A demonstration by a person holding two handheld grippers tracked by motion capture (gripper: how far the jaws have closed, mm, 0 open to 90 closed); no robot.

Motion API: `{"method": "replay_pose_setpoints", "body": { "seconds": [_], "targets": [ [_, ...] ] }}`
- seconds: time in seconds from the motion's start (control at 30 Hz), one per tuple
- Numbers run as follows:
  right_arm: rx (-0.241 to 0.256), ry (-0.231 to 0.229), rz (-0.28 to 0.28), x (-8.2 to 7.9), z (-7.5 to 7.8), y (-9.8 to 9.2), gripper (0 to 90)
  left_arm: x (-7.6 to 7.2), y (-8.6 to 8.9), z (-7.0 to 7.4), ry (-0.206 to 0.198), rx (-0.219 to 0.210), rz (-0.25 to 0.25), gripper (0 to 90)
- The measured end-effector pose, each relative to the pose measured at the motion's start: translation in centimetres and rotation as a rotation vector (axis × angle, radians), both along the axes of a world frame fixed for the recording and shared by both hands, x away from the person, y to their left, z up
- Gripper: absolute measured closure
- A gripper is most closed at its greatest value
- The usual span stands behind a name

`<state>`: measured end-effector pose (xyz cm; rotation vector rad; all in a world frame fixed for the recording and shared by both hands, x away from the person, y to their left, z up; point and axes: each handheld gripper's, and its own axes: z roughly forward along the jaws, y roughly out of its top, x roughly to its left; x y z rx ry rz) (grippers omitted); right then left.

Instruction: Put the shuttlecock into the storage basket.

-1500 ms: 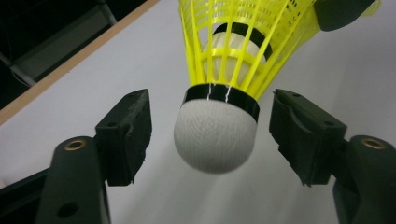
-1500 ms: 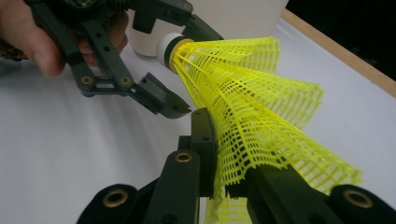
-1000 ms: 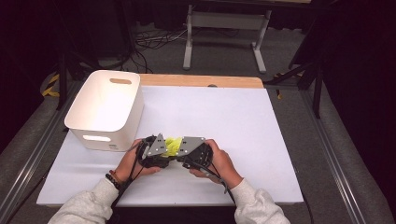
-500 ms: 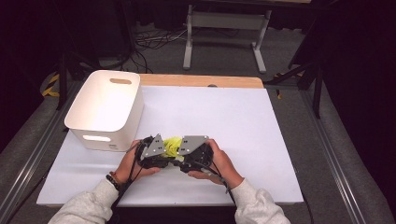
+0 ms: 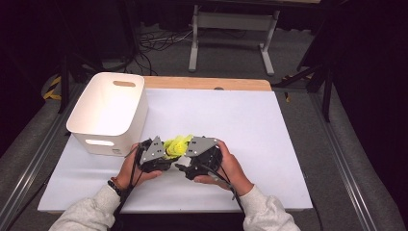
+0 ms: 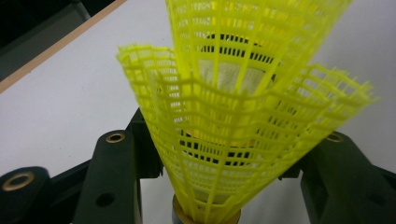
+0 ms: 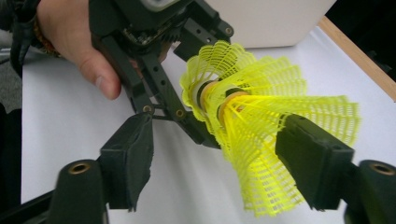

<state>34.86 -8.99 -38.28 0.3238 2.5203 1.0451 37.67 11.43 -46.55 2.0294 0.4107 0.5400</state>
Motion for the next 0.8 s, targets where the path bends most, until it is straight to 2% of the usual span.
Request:
{"method": "replay_pose_setpoints", "body": {
  "seconds": [0.1, 0.27, 0.57, 0.63, 0.7, 0.8],
  "targets": [
    [0.004, -0.017, -0.019, 0.0, 0.3, -0.2, 23.7, -0.1, 0.1, 0.1, -0.004, -0.010, 0.002, 49.1],
    [0.038, -0.035, -0.038, -0.1, 1.1, -0.9, 22.4, -0.1, 0.3, 0.2, -0.009, -0.024, 0.005, 49.6],
    [0.061, -0.072, -0.043, -0.5, 2.0, -2.1, 22.2, -0.2, 0.5, 0.3, -0.018, -0.031, 0.006, 49.6],
    [0.074, -0.104, -0.052, -0.6, 2.5, -2.7, 22.0, -0.3, 0.7, 0.3, -0.037, -0.025, 0.013, 49.5],
    [0.090, -0.132, -0.065, -0.8, 2.8, -3.1, 21.5, -0.3, 0.9, 0.4, -0.031, -0.039, 0.015, 49.5],
    [0.110, -0.149, -0.079, -0.9, 3.1, -4.0, 21.4, -0.2, 1.2, 0.5, -0.041, -0.042, 0.022, 49.4]
  ]
}}
